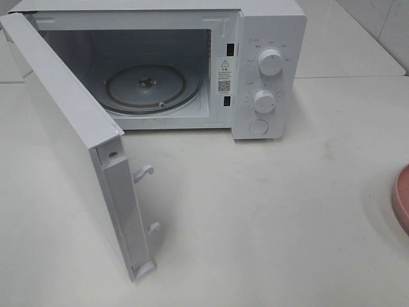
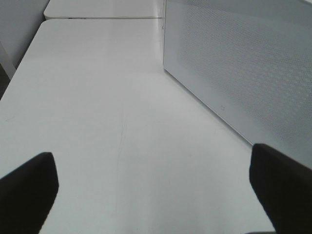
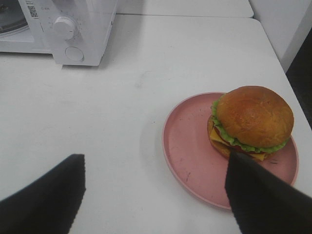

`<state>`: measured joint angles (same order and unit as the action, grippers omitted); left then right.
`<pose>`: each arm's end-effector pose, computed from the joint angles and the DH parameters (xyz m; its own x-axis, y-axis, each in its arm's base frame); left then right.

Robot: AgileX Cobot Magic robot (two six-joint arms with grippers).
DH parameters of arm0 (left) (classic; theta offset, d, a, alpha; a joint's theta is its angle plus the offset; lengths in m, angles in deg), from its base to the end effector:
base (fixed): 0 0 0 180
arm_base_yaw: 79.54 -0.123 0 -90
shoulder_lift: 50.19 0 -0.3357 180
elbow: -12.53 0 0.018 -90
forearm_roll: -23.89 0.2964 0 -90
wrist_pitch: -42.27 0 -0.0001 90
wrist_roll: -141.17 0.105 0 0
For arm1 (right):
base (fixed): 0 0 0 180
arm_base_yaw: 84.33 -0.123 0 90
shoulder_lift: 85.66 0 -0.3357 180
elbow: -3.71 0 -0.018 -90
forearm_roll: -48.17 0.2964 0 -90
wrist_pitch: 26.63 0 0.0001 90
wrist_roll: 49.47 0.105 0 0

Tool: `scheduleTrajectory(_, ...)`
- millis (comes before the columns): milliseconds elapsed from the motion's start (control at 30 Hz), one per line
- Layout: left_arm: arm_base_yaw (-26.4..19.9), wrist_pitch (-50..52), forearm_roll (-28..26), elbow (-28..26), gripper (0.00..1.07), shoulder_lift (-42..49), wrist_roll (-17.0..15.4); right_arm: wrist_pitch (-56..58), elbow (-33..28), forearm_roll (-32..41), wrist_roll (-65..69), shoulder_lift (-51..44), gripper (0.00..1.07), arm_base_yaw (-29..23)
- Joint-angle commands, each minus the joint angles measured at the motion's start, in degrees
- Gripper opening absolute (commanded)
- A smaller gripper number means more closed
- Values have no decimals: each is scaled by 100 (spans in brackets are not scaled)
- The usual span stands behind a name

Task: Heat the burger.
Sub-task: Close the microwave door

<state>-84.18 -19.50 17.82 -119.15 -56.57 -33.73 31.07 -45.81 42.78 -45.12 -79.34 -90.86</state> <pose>-0.0077 -0.0104 0.2998 -0.4417 0.0029 -0.8971 0.0198 0.9998 -0.0066 -0.0015 -0.0086 0.2996 -0.3959 -0.0197 -0.9181 -0.0309 0.9995 -0.0081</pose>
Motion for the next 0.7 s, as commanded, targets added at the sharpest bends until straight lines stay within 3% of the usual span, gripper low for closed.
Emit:
scheduleTrajectory(33,0,286,-46,-97,98,-74,-17,-74,-11,6,-74,-172,76,40)
scheduleTrajectory(200,0,504,-46,-126,94,-550,-17,-74,-11,6,-74,-172,76,40)
scheduleTrajectory(333,0,1031,-63,-92,83,-842,-17,-74,-11,6,-69,-172,76,40)
scheduleTrajectory(367,0,1329,-63,-40,74,-980,-17,-74,-11,6,-69,-172,76,40)
scheduleTrajectory(433,0,1427,-63,-11,70,-1037,-17,-74,-11,6,-69,-172,76,40)
scheduleTrajectory(467,0,1610,-63,63,59,-1180,-17,-74,-11,6,-69,-172,76,40)
scheduleTrajectory(500,0,1610,-63,63,59,-1180,-17,-74,-11,6,-69,-172,76,40)
scheduleTrajectory(533,0,1748,-69,120,49,-1341,-17,-74,-11,6,-69,-172,76,40)
scheduleTrajectory(600,0,1776,-69,120,45,-1409,-17,-74,-11,6,-69,-172,76,40)
scheduleTrajectory(633,0,1856,-69,120,36,-1587,-17,-74,-11,6,-69,-172,76,40)
scheduleTrajectory(667,0,1856,-69,120,36,-1587,-17,-74,-11,6,-69,-172,76,40)
scheduleTrajectory(700,0,2011,-103,120,25,-1793,-23,-74,-11,6,-69,-172,76,40)
